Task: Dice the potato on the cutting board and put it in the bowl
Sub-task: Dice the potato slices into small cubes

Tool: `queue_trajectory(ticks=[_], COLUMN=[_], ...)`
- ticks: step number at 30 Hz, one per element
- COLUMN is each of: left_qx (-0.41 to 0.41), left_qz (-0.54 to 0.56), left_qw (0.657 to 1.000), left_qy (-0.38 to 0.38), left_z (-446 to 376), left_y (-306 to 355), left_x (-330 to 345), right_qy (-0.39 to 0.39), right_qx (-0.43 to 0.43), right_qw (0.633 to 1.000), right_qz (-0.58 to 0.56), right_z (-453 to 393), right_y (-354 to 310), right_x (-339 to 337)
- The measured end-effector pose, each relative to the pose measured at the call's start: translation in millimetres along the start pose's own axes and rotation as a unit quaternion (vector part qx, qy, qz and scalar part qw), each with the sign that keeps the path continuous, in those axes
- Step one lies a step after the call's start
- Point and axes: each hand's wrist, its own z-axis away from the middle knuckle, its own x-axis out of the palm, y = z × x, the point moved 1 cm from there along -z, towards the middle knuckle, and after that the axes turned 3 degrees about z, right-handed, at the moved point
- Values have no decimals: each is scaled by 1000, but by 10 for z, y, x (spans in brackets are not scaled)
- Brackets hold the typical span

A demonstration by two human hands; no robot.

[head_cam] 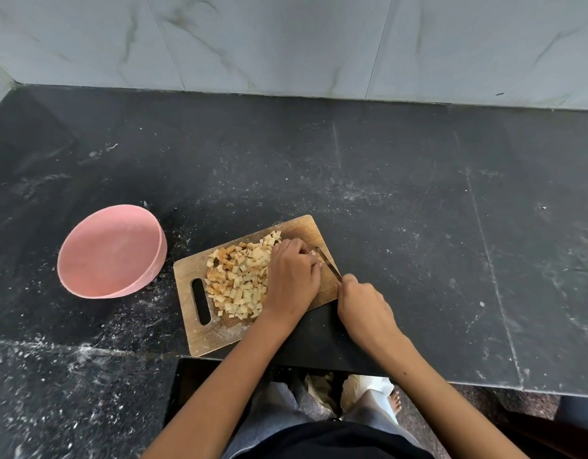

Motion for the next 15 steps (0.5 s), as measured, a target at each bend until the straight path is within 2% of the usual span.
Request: queue_trajectory(ticks=[11, 15], left_qx=[2, -4], left_qz=[-27, -18], left_qw=[999, 999], left_qy=[32, 35], left_z=[9, 54], left_y=[3, -51], left_x=[4, -23], right_qy=[-20, 5], right_qx=[2, -19], right_qw=[1000, 999], right_qz=[18, -25], right_z=[291, 299], right_y=[251, 231], right_x=[73, 11])
